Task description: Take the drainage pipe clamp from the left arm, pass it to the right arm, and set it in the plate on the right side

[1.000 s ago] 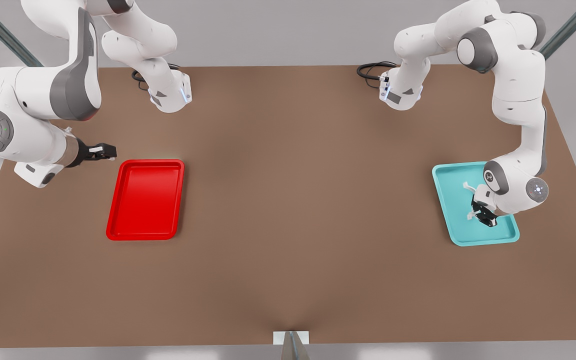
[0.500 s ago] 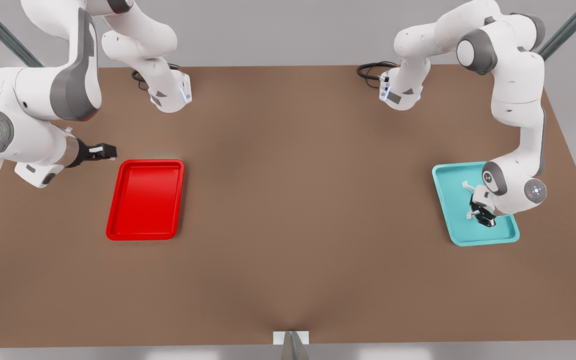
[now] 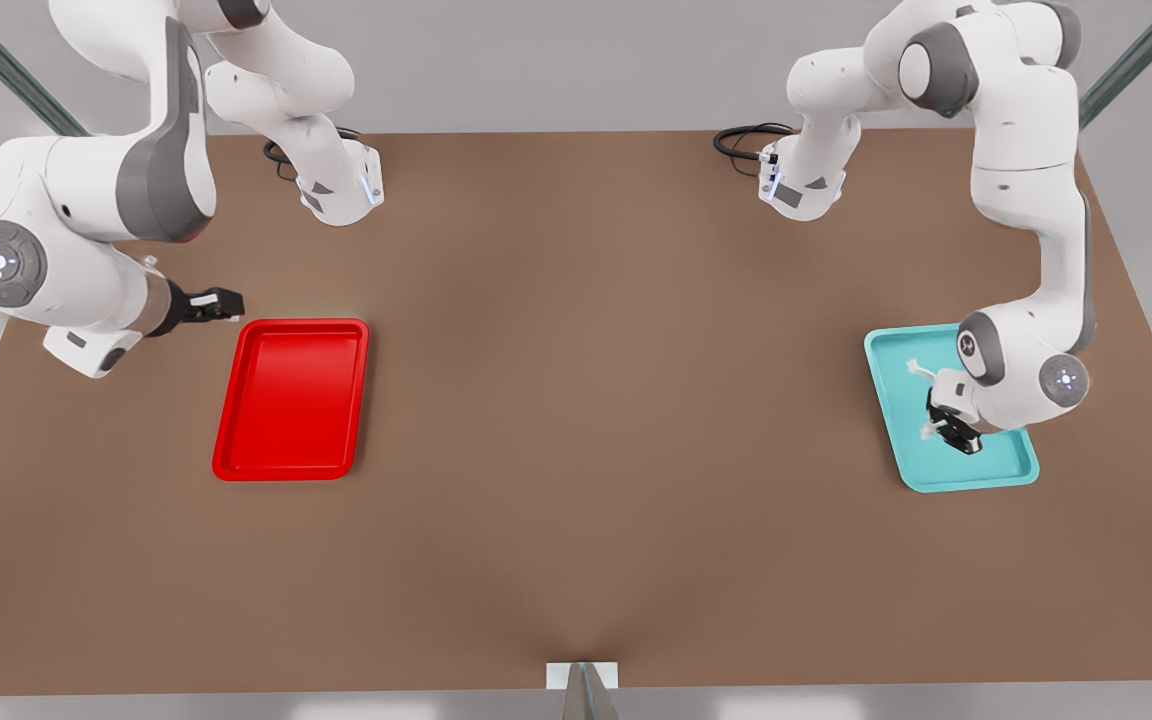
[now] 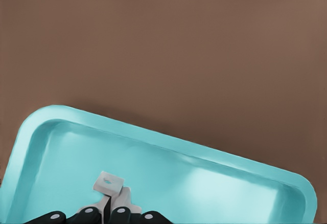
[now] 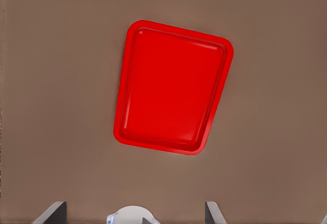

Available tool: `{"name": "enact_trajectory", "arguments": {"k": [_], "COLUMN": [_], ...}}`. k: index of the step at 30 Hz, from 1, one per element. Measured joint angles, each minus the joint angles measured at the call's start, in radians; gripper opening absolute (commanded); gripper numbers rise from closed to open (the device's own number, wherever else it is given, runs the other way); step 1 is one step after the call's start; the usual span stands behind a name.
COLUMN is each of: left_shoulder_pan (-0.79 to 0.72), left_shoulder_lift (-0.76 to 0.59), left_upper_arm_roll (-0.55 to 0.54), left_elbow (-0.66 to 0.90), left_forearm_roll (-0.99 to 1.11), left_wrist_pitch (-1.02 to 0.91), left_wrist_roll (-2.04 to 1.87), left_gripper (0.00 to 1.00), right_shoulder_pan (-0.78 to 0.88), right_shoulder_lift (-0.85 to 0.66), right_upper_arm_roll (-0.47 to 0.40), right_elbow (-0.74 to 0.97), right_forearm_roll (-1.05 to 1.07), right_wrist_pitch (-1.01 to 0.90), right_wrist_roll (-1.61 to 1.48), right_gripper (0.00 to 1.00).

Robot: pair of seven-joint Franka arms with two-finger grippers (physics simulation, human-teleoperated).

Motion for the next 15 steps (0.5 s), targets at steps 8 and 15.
{"name": "enact_trajectory", "arguments": {"k": [8,15], "left_shoulder_pan": [-0.240,-0.323], "left_shoulder_lift": [0.002,0.144], "left_upper_arm_roll": [-0.073,-0.291], "left_elbow": [0.187,0.430], "left_forearm_roll": [0.046,0.026], "left_wrist_pitch": [-0.255,-0.371], "left_wrist_roll": [-0.438,-0.909], "left_gripper": [0.21,0.21], "right_shoulder_pan": [0.372,0.512], "right_shoulder_lift": [0.167,0.223], "right_upper_arm_roll": [0.011,0.012], "right_elbow": [0.027,-0.022], "right_forearm_roll": [0.028,0.034], "right_wrist_pitch": [0.163,0.350], "right_wrist_roll": [-0.009,-0.014], "right_gripper": [1.00,1.00]}}
